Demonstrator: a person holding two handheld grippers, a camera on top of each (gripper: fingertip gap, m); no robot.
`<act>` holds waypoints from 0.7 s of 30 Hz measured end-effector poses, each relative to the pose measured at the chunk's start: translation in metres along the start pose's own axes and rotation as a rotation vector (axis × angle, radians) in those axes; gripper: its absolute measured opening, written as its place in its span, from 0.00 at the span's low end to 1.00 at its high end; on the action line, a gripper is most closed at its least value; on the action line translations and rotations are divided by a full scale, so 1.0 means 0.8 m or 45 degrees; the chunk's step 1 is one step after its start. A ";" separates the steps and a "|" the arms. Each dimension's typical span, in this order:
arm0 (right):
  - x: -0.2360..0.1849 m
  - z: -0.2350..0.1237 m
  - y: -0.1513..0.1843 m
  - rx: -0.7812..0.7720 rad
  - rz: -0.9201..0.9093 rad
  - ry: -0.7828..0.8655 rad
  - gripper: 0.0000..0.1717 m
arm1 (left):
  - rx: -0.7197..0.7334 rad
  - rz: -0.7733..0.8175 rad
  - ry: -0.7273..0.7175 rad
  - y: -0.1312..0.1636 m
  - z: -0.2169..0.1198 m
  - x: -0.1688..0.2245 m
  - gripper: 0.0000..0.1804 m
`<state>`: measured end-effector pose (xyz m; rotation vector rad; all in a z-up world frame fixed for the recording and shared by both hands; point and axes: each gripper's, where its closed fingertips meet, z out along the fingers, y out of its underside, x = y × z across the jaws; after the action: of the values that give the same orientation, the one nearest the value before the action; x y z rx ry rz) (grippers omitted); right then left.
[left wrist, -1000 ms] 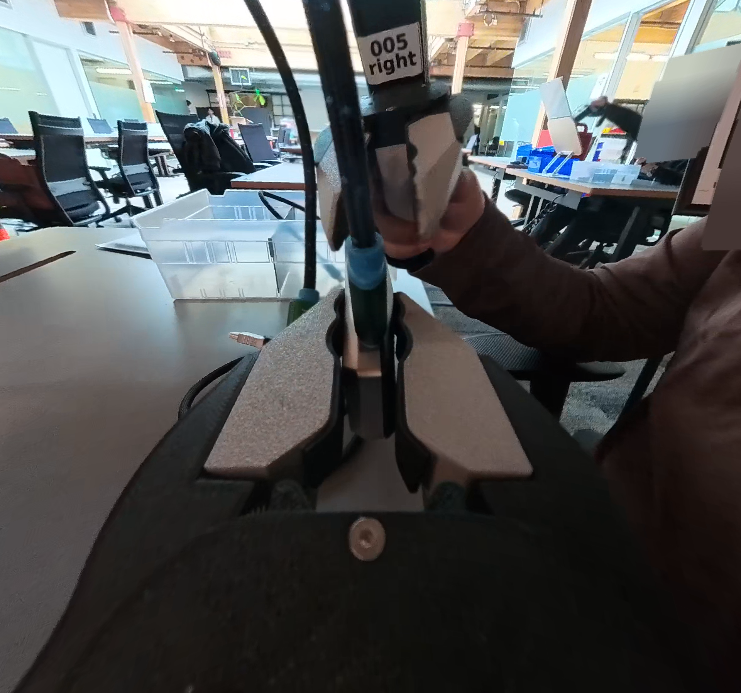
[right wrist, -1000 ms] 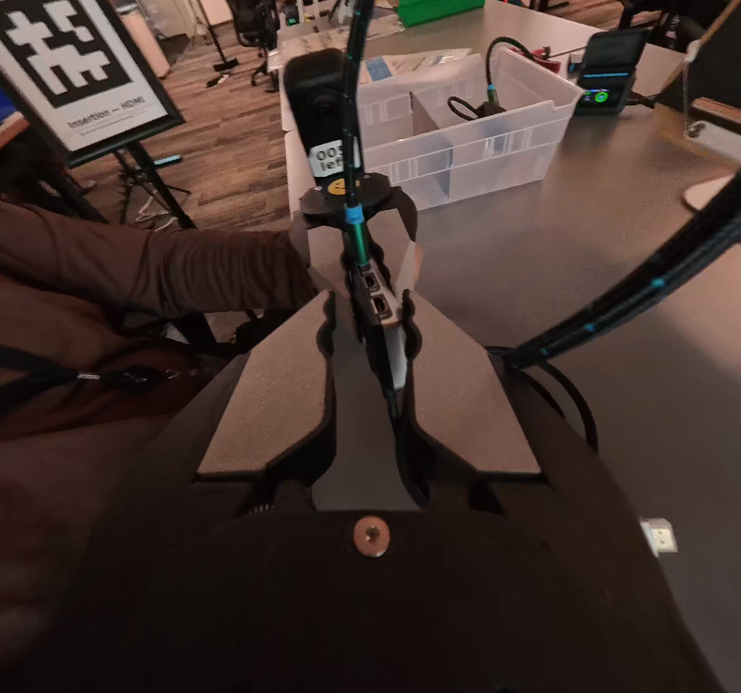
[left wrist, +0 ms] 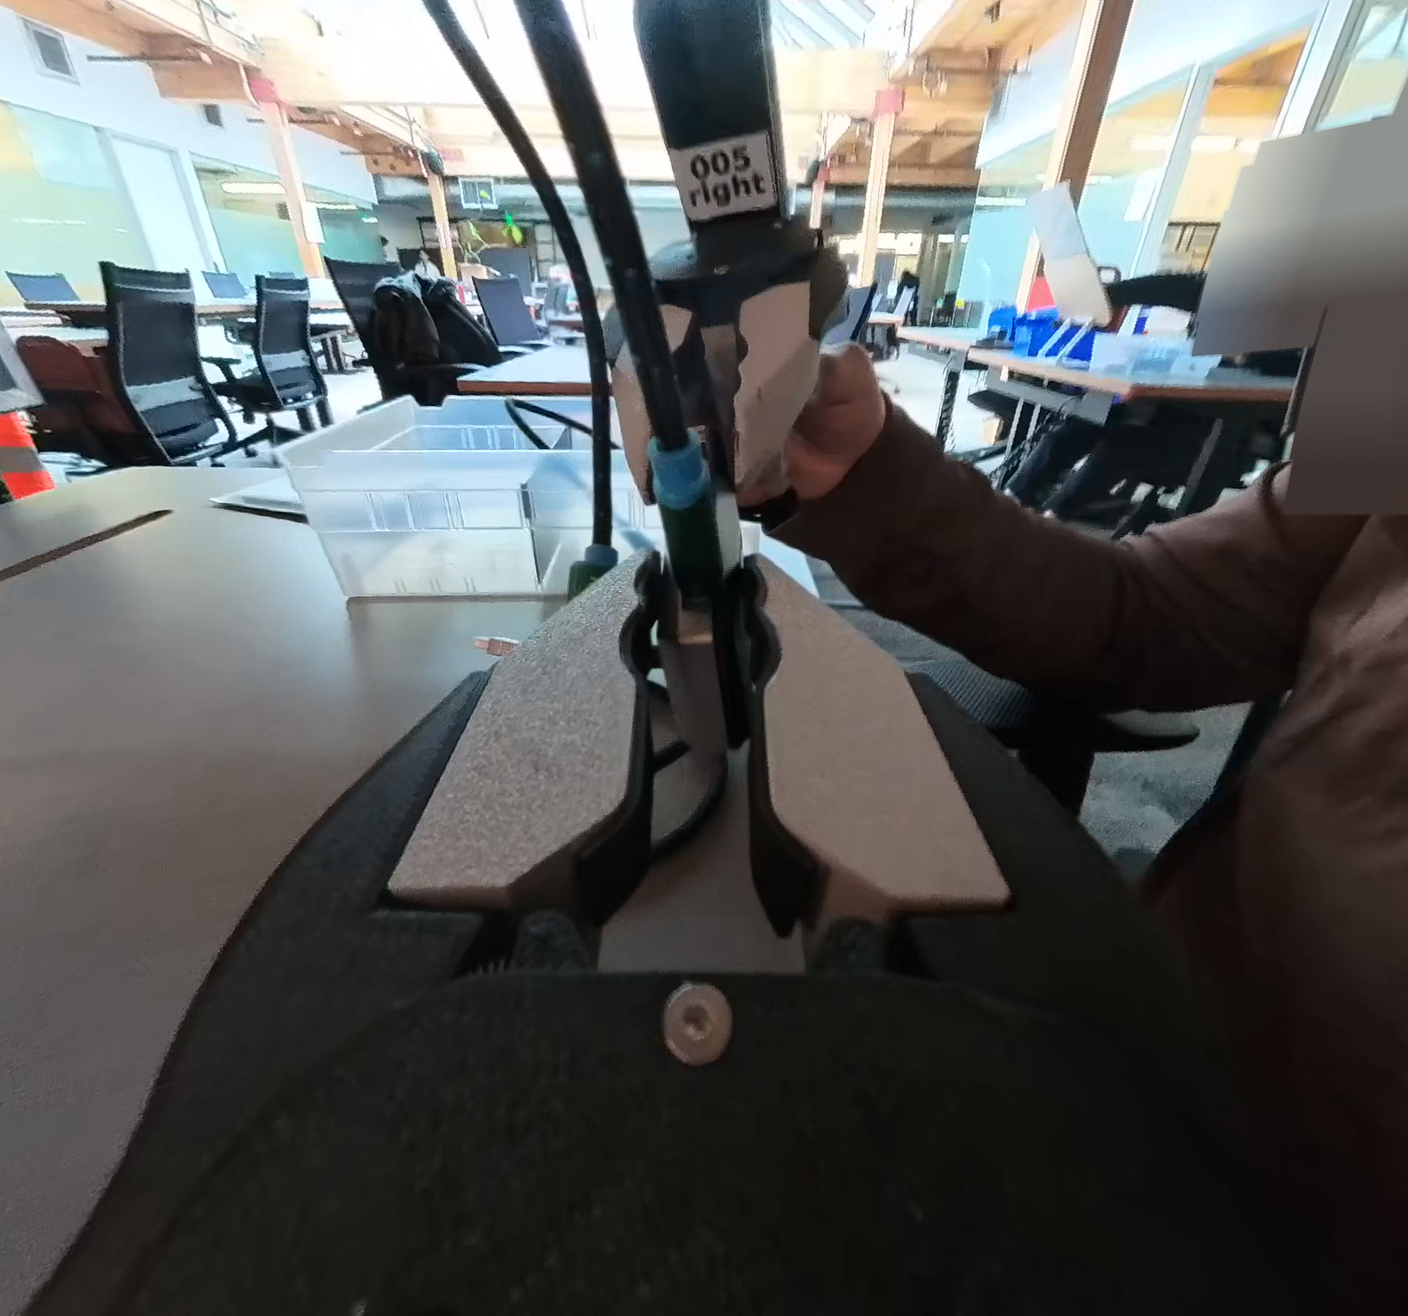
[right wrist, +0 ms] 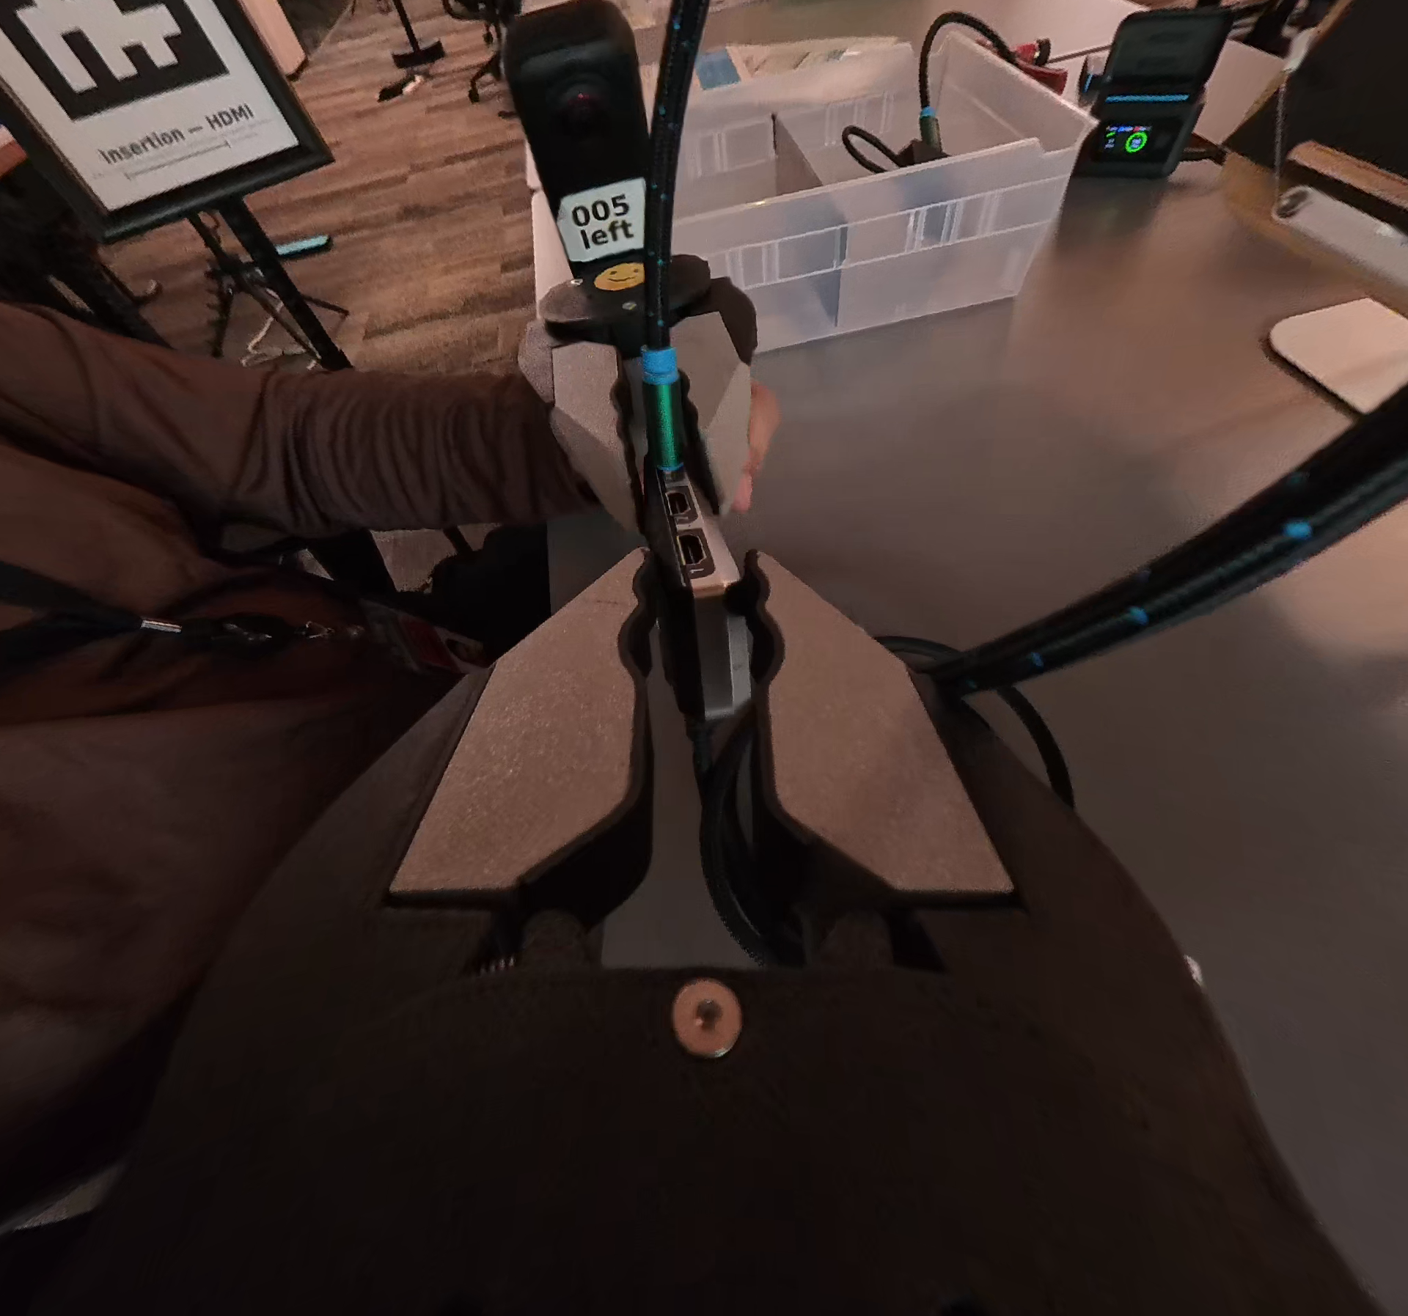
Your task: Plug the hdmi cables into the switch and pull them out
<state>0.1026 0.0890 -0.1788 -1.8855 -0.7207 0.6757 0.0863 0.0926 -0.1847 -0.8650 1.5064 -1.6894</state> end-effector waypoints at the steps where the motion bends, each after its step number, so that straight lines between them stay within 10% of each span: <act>1: 0.001 -0.004 -0.001 0.013 0.005 -0.003 0.11 | 0.017 -0.029 0.012 -0.002 -0.001 0.000 0.10; 21: -0.004 -0.004 -0.032 0.216 0.035 -0.040 0.09 | 0.009 -0.193 0.061 0.010 0.004 0.002 0.12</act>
<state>0.0976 0.0938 -0.1536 -1.7360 -0.6378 0.7617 0.0886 0.0893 -0.1923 -0.9626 1.4978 -1.8348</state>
